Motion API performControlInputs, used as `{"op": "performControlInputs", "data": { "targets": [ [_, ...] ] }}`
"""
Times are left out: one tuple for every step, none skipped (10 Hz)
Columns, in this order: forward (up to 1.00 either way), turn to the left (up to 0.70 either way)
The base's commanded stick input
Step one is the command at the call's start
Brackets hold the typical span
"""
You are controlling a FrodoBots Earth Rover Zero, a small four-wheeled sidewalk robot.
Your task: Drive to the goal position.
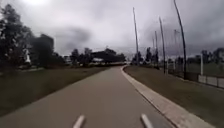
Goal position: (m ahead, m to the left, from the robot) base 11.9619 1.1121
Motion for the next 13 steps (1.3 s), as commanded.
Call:
{"op": "performControlInputs", "data": {
  "targets": [
    [0.98, 0.33],
    [0.98, 0.35],
    [0.98, 0.38],
    [0.98, 0.34],
    [0.98, 0.01],
    [0.98, 0.01],
    [0.98, 0.01],
    [0.98, 0.01],
    [0.98, 0.01],
    [0.98, 0.01],
    [0.98, 0.01],
    [0.98, 0.01],
    [0.98, 0.01]
  ]
}}
